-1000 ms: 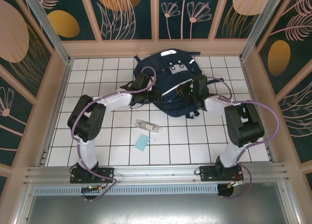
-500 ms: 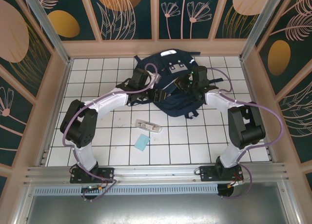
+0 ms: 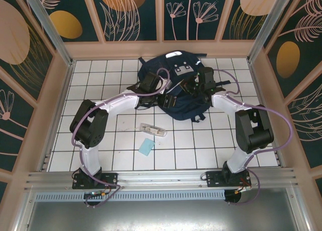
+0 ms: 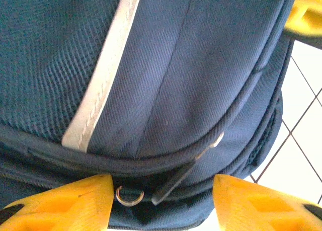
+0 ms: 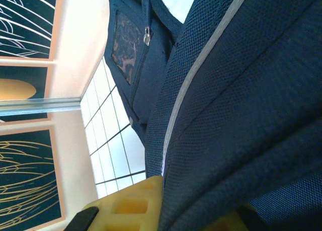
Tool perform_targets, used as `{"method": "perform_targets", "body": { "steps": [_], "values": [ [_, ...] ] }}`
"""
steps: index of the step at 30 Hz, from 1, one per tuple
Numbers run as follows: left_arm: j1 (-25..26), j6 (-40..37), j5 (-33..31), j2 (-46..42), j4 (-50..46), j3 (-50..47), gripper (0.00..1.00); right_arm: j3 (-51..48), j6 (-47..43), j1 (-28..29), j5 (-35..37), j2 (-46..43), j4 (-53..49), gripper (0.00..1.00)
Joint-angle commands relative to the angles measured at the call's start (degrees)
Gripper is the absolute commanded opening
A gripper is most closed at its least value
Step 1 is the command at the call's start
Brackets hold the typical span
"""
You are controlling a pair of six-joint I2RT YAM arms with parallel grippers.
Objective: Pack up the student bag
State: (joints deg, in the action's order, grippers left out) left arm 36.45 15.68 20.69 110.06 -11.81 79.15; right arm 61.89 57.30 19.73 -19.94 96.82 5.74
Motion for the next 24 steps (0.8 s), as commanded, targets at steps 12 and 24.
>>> {"method": "perform_targets", "body": {
  "steps": [12,24],
  "values": [
    [1.72,1.22,0.43,5.29,-0.64,5.72,0.47,0.78,-0.65,1.09,-3.97,0.48,4.55,0.00],
    [1.81,1.66,-7.82,0.82,-2.55,4.20,0.00,-1.80,-1.36,0.08,-2.78,-0.88,4.08,0.00]
  ]
}}
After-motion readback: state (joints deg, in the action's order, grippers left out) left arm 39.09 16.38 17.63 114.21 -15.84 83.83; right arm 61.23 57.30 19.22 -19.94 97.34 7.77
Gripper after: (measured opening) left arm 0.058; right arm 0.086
